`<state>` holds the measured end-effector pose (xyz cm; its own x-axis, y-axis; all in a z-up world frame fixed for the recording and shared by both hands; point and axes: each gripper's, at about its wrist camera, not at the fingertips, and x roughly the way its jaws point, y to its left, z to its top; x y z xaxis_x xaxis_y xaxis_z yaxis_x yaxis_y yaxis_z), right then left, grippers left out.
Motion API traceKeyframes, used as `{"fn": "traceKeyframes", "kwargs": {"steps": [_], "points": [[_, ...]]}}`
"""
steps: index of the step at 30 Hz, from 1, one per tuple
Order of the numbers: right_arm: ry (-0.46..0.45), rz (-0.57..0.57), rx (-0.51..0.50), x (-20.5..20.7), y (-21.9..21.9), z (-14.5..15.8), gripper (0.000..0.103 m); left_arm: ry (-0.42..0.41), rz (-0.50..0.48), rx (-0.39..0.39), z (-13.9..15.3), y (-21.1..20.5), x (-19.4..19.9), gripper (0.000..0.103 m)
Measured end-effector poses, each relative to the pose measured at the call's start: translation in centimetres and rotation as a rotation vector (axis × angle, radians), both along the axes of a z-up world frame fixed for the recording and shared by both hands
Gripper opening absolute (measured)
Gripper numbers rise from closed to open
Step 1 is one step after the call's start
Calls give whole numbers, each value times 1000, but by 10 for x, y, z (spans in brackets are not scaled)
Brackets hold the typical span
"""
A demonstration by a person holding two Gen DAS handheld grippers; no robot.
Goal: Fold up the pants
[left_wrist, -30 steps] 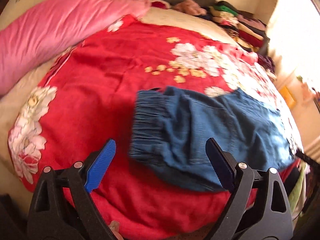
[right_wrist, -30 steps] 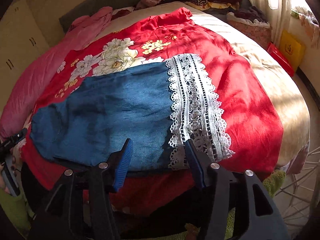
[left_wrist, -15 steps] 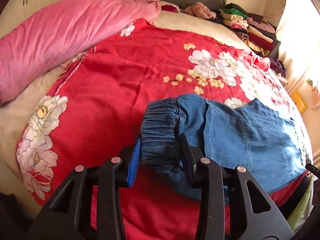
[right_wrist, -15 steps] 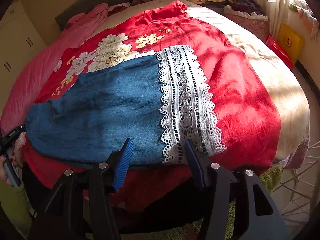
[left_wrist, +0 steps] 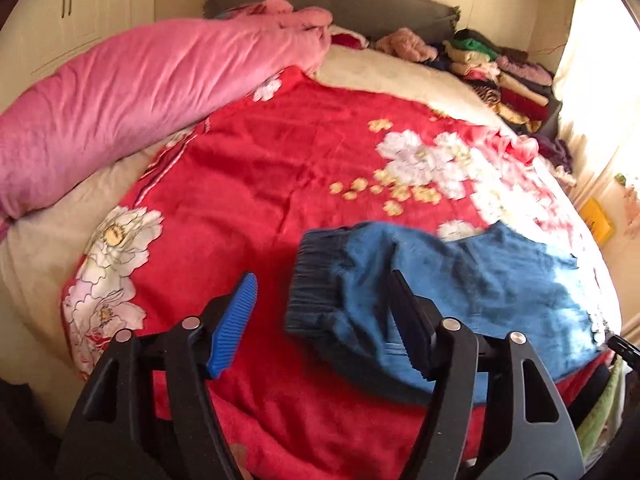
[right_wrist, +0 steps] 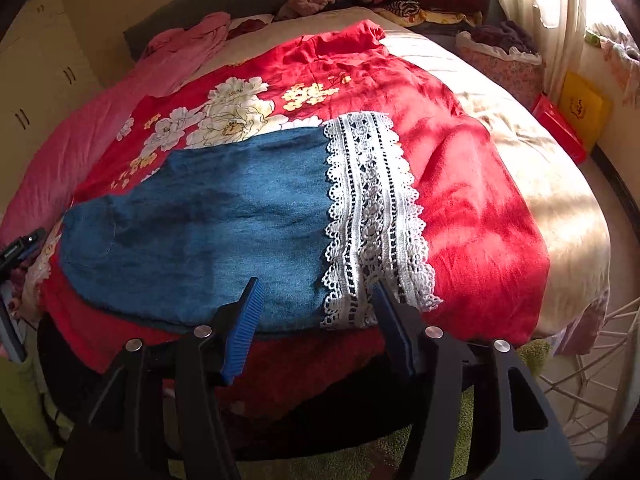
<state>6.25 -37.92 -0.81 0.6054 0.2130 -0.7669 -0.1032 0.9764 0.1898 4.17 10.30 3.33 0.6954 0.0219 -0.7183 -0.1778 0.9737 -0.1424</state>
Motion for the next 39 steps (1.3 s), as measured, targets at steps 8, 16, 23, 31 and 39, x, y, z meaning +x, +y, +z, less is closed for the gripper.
{"fn": "traceKeyframes", "kwargs": {"steps": [8,16,23,31,39], "points": [[-34,46,-16,9,20,3,57,38,-260,-23,-16,-93,19,72],[82,32,6,18,14,-39,58,213,-342,100,-83,-138,35,77],[60,41,16,15,15,-37,61,215,-344,93,-87,-134,33,77],[-21,-6,41,12,-4,-5,61,131,-320,34,-44,-123,33,83],[-78,-69,44,40,-32,17,61,96,-315,37,-22,-128,59,85]]}}
